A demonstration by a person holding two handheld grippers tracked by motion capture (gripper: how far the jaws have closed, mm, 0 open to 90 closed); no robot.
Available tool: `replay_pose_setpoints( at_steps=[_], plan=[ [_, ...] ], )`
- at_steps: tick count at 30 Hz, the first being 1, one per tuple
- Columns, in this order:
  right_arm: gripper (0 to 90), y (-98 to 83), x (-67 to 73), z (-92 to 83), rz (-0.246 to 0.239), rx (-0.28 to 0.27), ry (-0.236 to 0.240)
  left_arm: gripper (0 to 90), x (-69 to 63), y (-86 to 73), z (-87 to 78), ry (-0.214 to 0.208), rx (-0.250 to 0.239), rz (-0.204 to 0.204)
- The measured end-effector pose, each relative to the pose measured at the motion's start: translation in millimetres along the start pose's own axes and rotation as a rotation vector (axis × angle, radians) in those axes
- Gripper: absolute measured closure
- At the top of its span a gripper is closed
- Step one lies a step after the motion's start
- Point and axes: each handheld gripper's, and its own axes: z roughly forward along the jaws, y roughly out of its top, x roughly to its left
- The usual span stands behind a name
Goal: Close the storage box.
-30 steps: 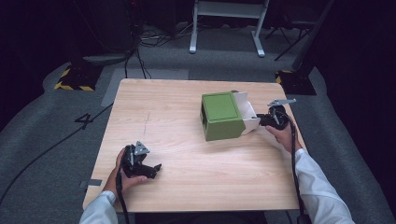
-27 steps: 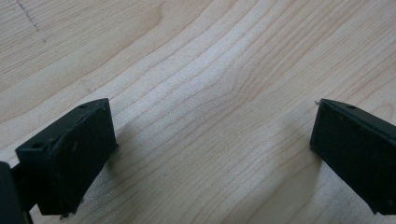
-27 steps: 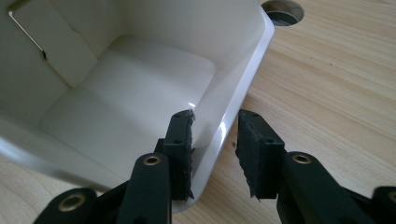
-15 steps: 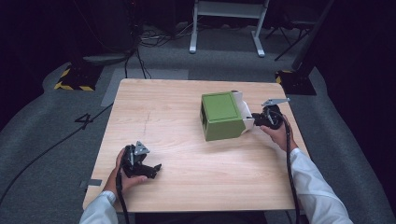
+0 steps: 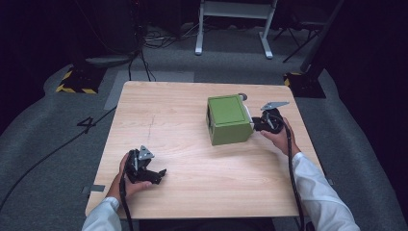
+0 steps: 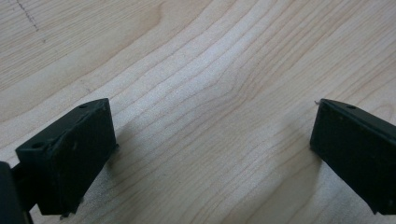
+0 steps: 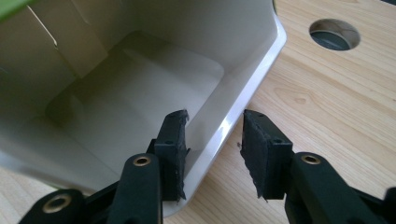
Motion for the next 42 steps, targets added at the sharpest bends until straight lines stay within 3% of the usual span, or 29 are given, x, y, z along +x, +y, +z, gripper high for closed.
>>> replay_pose_setpoints(
  at_steps=[7,23,42],
  plan=[
    [59.1,4.2,10.1,3.3,-0.027,0.011,0.007,0.4,0.0,0.0,0.0,0.000,0.000,0.000],
    [54.9,3.9,10.7,3.3,-0.051,0.031,0.018,0.4,0.1,0.0,0.0,-0.001,0.001,0.000],
    [39.3,8.4,12.1,-5.2,-0.094,0.044,-0.054,0.3,-0.3,0.1,0.3,-0.003,0.000,-0.003]
  ],
)
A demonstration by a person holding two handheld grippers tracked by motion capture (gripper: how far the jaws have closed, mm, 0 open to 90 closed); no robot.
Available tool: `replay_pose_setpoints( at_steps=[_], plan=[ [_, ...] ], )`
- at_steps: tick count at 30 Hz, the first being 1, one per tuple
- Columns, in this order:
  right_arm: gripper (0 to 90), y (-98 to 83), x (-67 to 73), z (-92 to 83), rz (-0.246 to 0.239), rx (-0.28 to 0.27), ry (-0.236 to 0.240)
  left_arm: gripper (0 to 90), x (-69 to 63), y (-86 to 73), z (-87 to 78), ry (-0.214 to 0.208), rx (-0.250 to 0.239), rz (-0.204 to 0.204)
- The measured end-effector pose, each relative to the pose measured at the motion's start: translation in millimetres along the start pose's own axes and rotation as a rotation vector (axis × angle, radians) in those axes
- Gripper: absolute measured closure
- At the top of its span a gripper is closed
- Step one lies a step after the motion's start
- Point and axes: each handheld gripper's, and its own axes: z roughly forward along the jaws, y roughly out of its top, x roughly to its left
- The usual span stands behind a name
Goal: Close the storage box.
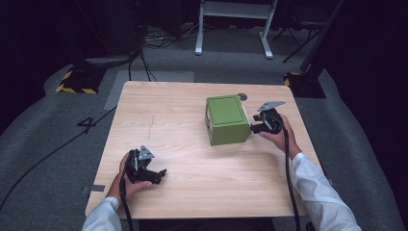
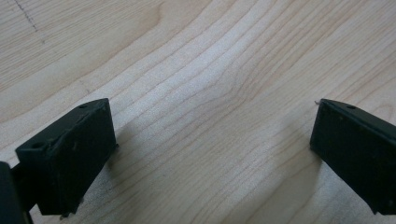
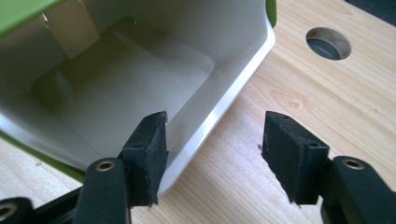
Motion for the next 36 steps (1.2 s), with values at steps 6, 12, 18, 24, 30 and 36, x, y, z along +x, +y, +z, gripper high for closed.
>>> replay_pose_setpoints(
  at_steps=[6,12,18,24,30,36],
  plan=[
    [33.3,0.1,-3.3,-7.2,0.006,-0.016,-0.023,0.4,0.0,0.0,0.0,0.000,0.000,0.000],
    [28.8,-0.5,-4.6,-15.2,-0.001,-0.021,-0.037,0.4,0.0,0.0,0.0,0.000,0.000,0.000],
    [28.3,-1.8,-4.5,-24.7,-0.013,-0.040,-0.057,0.4,0.0,0.0,0.0,0.000,0.000,0.000],
    [26.2,-5.2,-2.0,-33.8,-0.038,-0.039,-0.074,0.4,0.0,0.0,0.0,0.000,0.000,0.000],
    [25.0,-11.9,1.4,-44.1,-0.064,-0.033,-0.071,0.4,-0.1,-0.1,0.0,0.001,0.000,-0.001],
    [23.6,-19.8,8.3,-51.9,-0.097,-0.013,-0.079,0.4,-0.1,-0.1,-0.1,0.001,0.000,0.000]
  ],
)
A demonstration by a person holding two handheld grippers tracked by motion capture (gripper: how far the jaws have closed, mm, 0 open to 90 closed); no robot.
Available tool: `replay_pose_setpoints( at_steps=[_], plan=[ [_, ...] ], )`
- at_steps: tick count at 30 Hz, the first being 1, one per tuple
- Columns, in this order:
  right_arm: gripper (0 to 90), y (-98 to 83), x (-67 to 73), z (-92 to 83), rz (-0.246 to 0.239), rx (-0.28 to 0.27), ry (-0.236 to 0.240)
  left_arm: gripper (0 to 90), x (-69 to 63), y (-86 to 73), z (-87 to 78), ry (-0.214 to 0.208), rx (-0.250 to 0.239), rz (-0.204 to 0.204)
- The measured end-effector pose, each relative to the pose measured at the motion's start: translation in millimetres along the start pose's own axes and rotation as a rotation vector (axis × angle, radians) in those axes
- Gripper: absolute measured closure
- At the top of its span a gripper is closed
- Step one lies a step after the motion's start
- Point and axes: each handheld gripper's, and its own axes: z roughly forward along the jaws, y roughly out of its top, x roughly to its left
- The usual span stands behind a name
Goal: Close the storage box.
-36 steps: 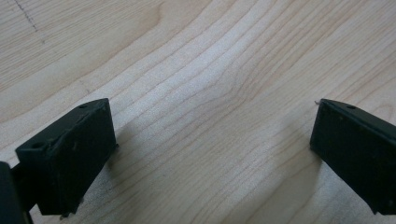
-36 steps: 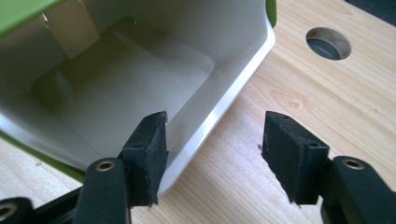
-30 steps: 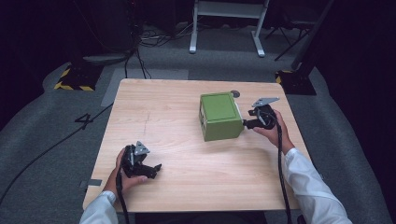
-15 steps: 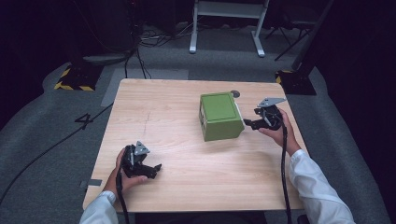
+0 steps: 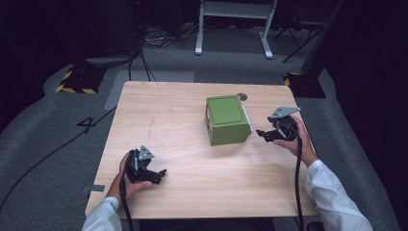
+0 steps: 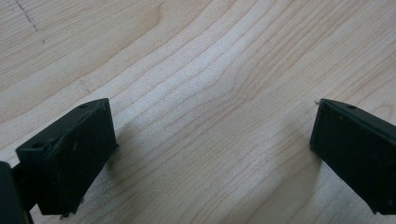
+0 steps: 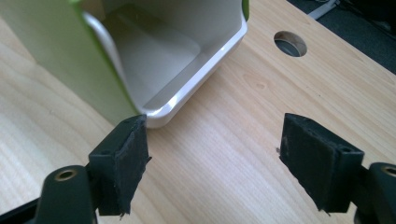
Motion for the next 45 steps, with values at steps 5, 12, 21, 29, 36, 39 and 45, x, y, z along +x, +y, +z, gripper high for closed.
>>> replay_pose_setpoints(
  at_steps=[5,12,21,29,36,39,45],
  plan=[
    [23.0,-5.6,3.8,-8.1,-0.019,0.000,-0.009,0.4,0.3,-0.4,-0.5,0.001,0.001,0.010],
    [22.9,-19.6,4.8,-19.8,-0.020,0.010,-0.002,0.4,0.1,-1.0,-0.9,-0.003,-0.002,0.012],
    [22.1,-42.4,9.1,-25.3,-0.031,0.048,0.003,0.4,0.1,-1.0,-0.9,-0.003,-0.002,0.012],
    [21.4,-66.4,10.3,-33.1,-0.017,0.066,-0.003,0.4,-0.2,-1.3,-1.1,-0.004,-0.002,0.009],
    [20.6,-87.6,11.1,-41.7,-0.008,0.069,-0.008,0.5,-0.6,-1.4,-1.2,-0.002,-0.002,0.006],
    [20.4,-98.2,11.9,-44.5,-0.001,0.072,-0.006,0.4,-0.7,-1.5,-1.4,-0.001,-0.001,0.008],
    [20.0,-115.1,13.2,-47.2,0.003,0.079,-0.007,0.4,-0.8,-1.5,-1.3,-0.002,-0.003,0.005]
  ],
)
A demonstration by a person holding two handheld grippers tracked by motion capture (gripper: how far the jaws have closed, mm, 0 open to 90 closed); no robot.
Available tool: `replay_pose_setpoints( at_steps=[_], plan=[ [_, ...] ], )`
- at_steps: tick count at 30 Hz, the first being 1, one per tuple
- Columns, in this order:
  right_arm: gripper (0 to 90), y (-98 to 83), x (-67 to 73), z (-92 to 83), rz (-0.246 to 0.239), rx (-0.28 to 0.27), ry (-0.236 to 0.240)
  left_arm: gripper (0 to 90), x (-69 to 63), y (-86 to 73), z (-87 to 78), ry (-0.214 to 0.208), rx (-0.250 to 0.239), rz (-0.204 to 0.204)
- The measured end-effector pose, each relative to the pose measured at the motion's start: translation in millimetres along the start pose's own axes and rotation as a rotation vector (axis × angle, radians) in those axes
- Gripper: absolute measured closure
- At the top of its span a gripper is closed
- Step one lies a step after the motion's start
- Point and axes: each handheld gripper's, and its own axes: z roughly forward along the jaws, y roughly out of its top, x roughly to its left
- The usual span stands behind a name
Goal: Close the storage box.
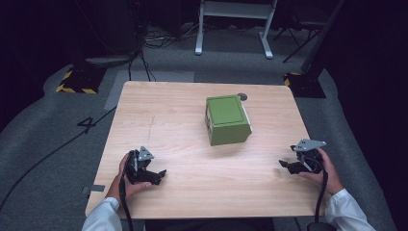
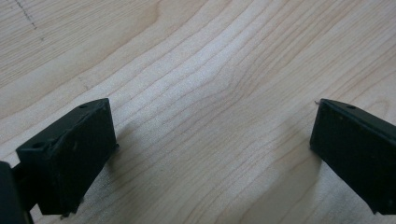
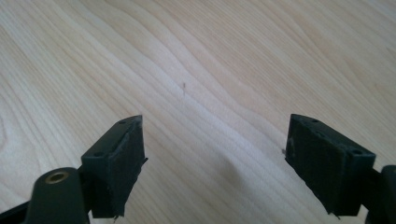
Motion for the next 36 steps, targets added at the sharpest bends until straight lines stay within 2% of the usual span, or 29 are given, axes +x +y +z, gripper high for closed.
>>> replay_pose_setpoints(
  at_steps=[4,8,12,18,21,26,36],
  plan=[
    [19.9,-12.1,0.1,-2.0,0.033,-0.008,0.007,0.5,0.3,0.1,-0.1,0.002,0.000,0.005],
    [19.8,-23.8,1.3,-5.9,0.048,-0.016,-0.016,0.5,0.1,0.0,-0.2,0.001,0.003,0.003],
    [19.1,-37.0,0.3,-8.0,0.073,-0.017,-0.021,0.5,0.0,0.0,-0.2,0.001,0.002,0.002],
    [15.7,-57.9,-5.0,-14.1,0.181,-0.054,-0.015,0.5,-0.1,-0.1,-0.2,0.001,0.002,0.000],
    [15.2,-69.8,-8.2,-15.6,0.250,-0.095,0.016,0.4,-0.2,-0.3,-0.4,0.001,0.003,0.000],
    [15.2,-73.7,-7.9,-19.0,0.268,-0.091,-0.002,0.4,-0.4,-0.5,-0.5,0.002,0.003,-0.002],
    [15.1,-73.7,-6.7,-19.1,0.274,-0.092,-0.013,0.3,0.4,-0.1,-0.1,-0.004,0.002,0.002]
  ],
)
